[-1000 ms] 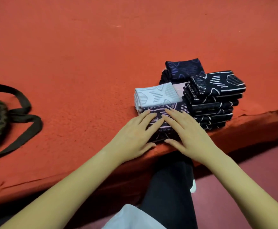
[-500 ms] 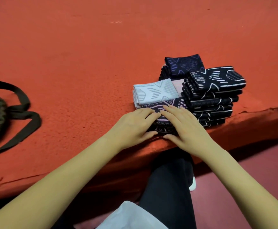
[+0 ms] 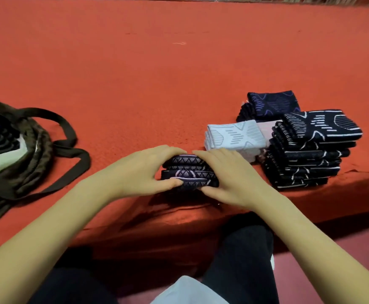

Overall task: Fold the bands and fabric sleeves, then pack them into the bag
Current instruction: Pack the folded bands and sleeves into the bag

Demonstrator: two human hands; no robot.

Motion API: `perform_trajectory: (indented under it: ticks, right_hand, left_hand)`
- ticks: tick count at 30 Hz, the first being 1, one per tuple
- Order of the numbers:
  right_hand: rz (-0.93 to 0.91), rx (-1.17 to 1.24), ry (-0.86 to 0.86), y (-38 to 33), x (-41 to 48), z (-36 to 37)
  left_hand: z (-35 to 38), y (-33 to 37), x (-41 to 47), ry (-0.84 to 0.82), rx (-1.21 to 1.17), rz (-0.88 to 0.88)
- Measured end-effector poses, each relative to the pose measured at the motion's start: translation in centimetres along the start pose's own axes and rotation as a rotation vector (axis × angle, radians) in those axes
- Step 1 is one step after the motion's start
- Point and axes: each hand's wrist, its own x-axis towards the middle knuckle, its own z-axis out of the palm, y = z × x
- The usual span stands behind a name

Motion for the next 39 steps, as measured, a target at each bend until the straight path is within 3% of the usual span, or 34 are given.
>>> perform_trajectory:
  ticks: [7,9,12,17,22,26,32,39]
  right_hand:
    - [-0.047,0.227,-0.092,-5.8,8.6,0.4]
    - [-0.039,0.234,-0.178,-6.6,10.1,1.3]
    - [-0.013,0.259,-0.330,-6.8,10.8,3.2]
    - [0.020,0.293,-0.498,-6.1,11.0,3.3]
    - [0.009,0.289,-0.449,-7.1,13.3,1.2]
    - [-0.045,0.480,-0.355,-10.5,18.1,-1.6]
    - [-0.166,0.728,-0.386,-19.5,27.1,0.0]
    - [-0.153,0.911,-0.501,-27.5,33.0,6.0]
  left_hand:
    - [-3.0,-3.2,-5.0,0.102,0.231,-0.249]
    - [-3.0,-4.4,-5.8,0.047,0.253,-0.312]
    - [-2.0,-5.9,-6.6,-0.086,0.157,-0.390]
    - [-1.4,-7.2,-6.4,-0.086,0.053,-0.347]
    - [-3.9,-7.4,-6.5,-0.027,0.021,-0.330]
    - [-10.6,-8.9,-10.0,0.114,-0.030,-0.343]
    - [-18.0,-13.3,-19.3,0.175,-0.076,-0.605]
    - [-20.0,-18.8,-27.2,0.212,-0.201,-0.878]
